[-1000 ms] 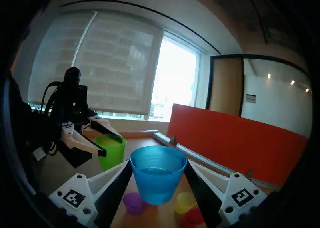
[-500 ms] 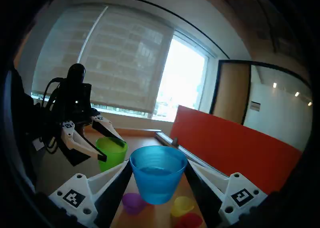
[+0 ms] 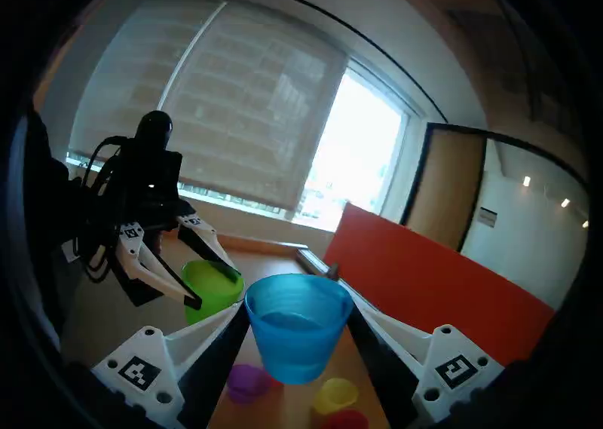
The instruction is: Pour water
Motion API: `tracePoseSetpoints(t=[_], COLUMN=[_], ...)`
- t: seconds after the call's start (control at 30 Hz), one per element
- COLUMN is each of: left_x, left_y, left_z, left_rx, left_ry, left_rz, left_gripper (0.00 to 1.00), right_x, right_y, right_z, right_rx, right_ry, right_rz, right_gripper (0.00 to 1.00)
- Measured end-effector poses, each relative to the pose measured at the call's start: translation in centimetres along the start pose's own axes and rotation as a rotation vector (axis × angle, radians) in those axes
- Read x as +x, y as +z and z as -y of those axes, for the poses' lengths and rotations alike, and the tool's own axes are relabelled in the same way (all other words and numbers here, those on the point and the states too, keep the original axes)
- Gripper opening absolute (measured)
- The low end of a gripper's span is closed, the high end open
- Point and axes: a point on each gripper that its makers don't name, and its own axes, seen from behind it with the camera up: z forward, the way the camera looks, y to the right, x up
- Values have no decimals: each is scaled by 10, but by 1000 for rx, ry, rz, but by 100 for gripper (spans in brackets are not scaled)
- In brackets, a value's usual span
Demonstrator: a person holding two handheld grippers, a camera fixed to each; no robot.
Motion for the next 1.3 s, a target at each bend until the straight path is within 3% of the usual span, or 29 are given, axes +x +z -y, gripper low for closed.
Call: tracePoseSetpoints(t=[1.3], left_x=[-7], left_y=[-5], left_z=[-3], left_rx=[-1], left_ry=[-7], left_rz=[-4], left_gripper=[90], right_x=[16], right_y=[21], right_z=[8], right_rx=[56], right_ry=[-201], right_rz=[28], right_gripper=[91])
